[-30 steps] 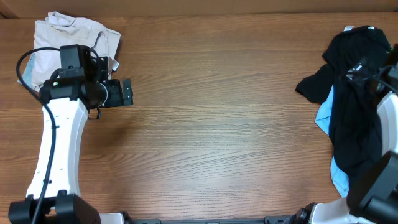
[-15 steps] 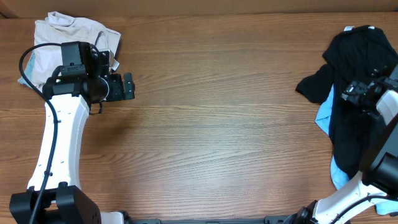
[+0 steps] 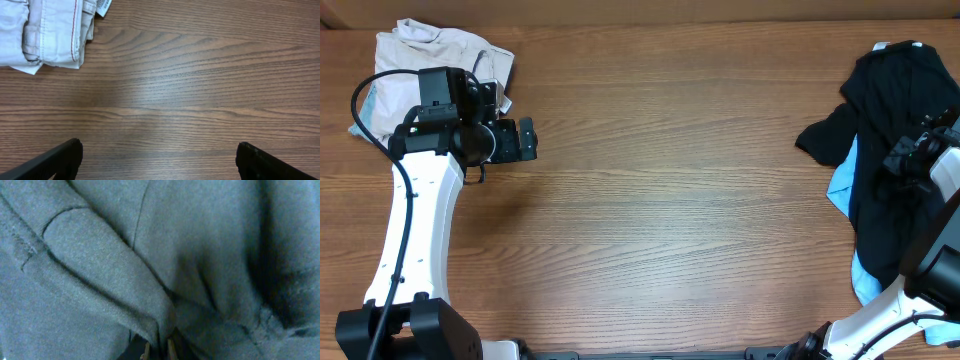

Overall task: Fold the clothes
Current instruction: 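Reach the right gripper to the black t-shirt and grasp it, then drag the black t-shirt with the right gripper to the table center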

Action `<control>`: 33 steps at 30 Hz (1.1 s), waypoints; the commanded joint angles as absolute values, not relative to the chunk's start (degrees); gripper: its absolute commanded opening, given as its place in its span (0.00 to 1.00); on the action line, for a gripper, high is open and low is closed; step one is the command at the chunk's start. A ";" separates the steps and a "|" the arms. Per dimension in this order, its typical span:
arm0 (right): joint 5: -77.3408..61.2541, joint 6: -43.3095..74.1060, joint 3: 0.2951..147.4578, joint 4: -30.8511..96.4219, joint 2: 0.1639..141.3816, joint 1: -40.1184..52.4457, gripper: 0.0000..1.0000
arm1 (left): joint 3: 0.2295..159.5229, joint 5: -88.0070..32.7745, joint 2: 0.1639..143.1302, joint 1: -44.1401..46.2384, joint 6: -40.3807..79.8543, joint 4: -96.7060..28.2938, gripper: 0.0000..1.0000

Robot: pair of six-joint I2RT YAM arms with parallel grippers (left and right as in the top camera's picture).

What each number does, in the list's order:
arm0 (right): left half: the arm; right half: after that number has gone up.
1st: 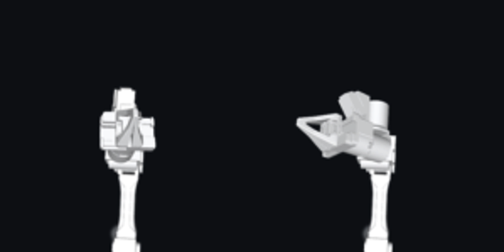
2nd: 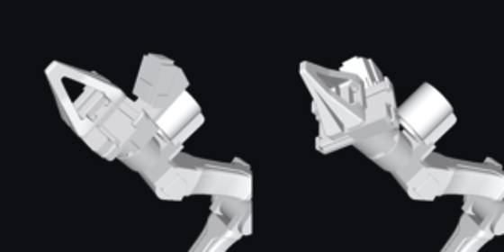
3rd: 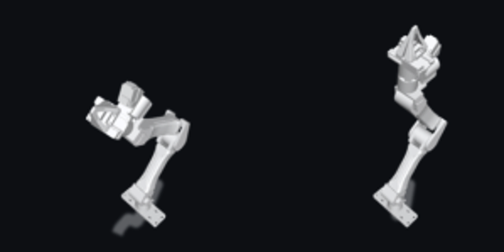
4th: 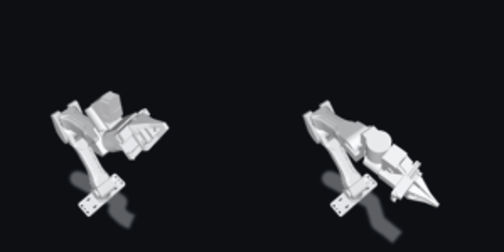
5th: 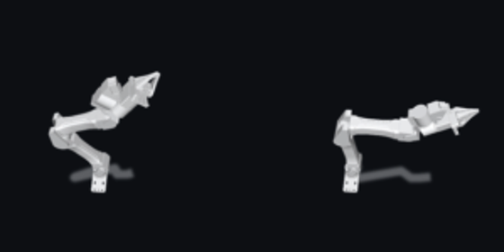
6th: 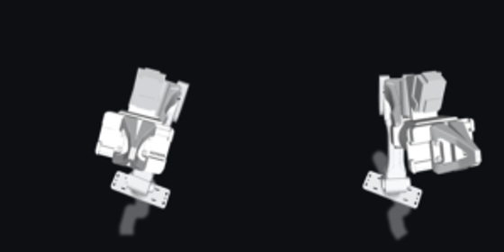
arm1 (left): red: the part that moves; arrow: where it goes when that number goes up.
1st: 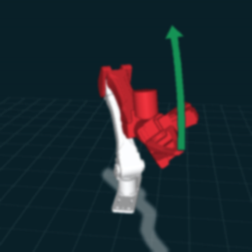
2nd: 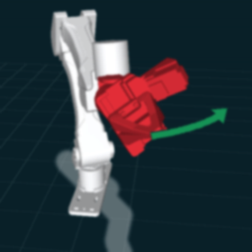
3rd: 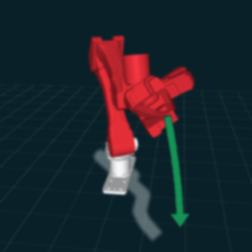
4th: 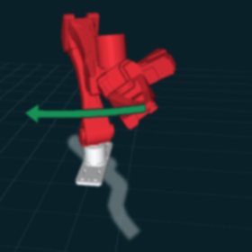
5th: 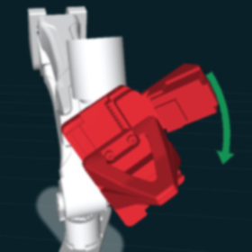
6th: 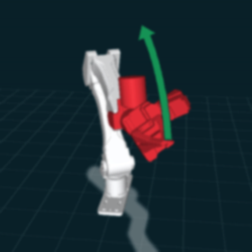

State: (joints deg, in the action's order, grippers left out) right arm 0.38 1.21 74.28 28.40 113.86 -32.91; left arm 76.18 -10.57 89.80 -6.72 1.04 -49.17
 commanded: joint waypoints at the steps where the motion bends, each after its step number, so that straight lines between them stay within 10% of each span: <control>1: -1.69 1.04 75.42 28.99 112.75 -33.01 0.08 | 77.08 -11.46 90.13 -6.35 -0.25 -49.23 1.00; 17: -22.98 1.28 75.50 38.35 98.50 -25.43 0.04 | 78.70 -11.46 90.11 -7.14 -0.21 -49.15 1.00; 33: -25.54 4.34 77.76 39.62 94.26 22.02 0.04 | 87.33 -11.44 90.13 -14.24 0.10 -50.76 1.00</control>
